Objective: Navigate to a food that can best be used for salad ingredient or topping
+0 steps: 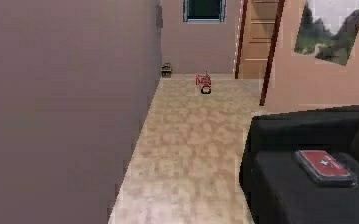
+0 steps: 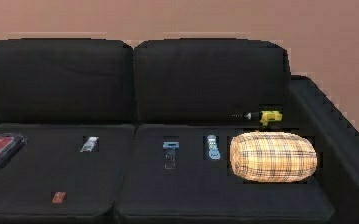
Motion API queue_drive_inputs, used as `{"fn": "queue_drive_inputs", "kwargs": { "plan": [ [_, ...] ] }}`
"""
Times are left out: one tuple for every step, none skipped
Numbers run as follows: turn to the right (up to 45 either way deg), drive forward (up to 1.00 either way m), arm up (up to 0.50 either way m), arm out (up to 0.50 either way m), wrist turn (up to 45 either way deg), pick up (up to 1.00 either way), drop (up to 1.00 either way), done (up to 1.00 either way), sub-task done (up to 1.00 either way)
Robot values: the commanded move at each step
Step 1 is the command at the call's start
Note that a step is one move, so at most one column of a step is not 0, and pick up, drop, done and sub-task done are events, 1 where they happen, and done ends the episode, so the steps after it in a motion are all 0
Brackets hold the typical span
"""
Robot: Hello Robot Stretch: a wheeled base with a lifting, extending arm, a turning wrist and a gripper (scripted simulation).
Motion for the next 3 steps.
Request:
{"fn": "queue_drive_inputs", "kwargs": {
  "plan": [
    [3.0, 0.00, 0.00, 0.00, 0.0, 0.00, 0.00, 0.00, 0.00],
    [0.0, 1.00, 0.00, 0.00, 0.0, 0.00, 0.00, 0.00, 0.00],
    [3.0, 0.00, 0.00, 0.00, 0.0, 0.00, 0.00, 0.00, 0.00]
  ]
}}
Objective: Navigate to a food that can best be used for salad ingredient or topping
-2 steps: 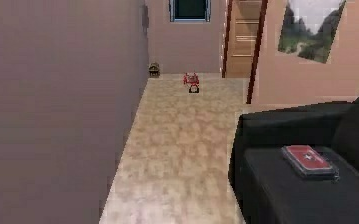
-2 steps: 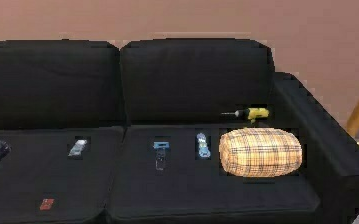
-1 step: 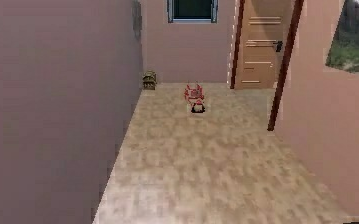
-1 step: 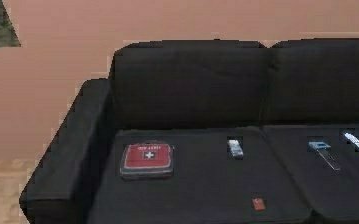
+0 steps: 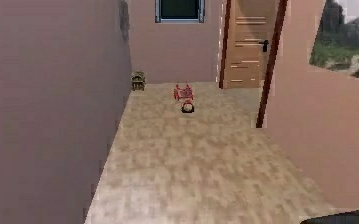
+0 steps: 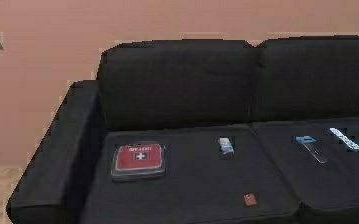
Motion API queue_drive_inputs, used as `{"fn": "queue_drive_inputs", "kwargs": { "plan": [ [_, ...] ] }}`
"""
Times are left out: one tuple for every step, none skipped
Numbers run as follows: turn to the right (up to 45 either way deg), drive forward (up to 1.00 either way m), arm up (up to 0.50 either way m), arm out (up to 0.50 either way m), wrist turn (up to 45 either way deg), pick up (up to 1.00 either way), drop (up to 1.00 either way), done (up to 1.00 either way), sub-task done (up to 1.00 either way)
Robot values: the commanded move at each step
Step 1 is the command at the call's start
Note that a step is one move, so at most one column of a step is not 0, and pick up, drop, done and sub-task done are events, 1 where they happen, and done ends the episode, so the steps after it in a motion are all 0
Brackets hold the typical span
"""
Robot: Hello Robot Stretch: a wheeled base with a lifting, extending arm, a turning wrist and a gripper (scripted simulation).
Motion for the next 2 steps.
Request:
{"fn": "queue_drive_inputs", "kwargs": {
  "plan": [
    [0.0, 0.80, 0.00, 0.00, 0.0, 0.00, 0.00, 0.00, 0.00],
    [-45.0, 0.00, 0.00, 0.00, 0.0, 0.00, 0.00, 0.00, 0.00]
  ]
}}
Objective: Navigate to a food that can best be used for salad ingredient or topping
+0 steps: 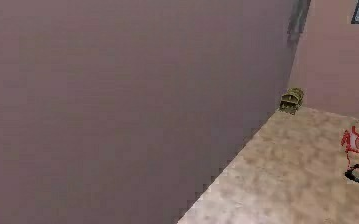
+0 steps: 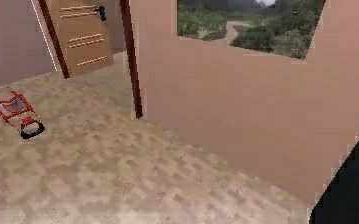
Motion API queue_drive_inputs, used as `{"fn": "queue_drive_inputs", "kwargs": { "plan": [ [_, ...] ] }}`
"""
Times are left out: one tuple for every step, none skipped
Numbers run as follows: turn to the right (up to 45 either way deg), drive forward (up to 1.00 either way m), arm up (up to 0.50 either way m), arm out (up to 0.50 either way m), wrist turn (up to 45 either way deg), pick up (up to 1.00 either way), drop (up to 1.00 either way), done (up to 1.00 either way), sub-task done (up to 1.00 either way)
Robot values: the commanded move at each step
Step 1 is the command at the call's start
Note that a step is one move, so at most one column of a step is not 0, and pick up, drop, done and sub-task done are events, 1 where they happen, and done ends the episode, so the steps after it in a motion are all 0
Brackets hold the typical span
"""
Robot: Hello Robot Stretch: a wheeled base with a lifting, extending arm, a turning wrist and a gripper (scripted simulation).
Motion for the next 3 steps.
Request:
{"fn": "queue_drive_inputs", "kwargs": {
  "plan": [
    [-45.0, 0.00, 0.00, 0.00, 0.0, 0.00, 0.00, 0.00, 0.00],
    [-33.0, 0.00, 0.00, 0.00, 0.0, 0.00, 0.00, 0.00, 0.00],
    [0.0, 0.10, 0.00, 0.00, 0.0, 0.00, 0.00, 0.00, 0.00]
  ]
}}
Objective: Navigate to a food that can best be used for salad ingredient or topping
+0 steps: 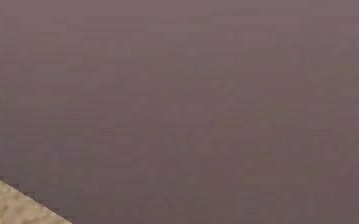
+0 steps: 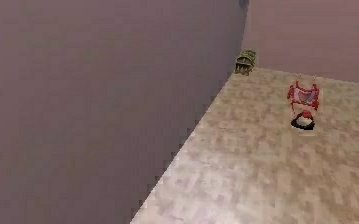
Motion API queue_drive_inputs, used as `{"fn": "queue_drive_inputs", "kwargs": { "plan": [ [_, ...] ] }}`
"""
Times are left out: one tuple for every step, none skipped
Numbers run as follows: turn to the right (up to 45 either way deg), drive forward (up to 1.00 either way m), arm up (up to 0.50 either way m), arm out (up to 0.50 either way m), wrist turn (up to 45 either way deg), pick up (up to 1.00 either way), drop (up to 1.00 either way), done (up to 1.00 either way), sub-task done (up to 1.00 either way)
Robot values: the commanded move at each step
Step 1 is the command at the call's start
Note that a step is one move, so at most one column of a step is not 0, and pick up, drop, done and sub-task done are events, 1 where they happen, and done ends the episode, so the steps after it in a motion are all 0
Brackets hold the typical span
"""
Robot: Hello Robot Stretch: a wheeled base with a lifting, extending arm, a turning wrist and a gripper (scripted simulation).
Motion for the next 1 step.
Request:
{"fn": "queue_drive_inputs", "kwargs": {
  "plan": [
    [45.0, 0.00, 0.00, 0.00, 0.0, 0.00, 0.00, 0.00, 0.00]
  ]
}}
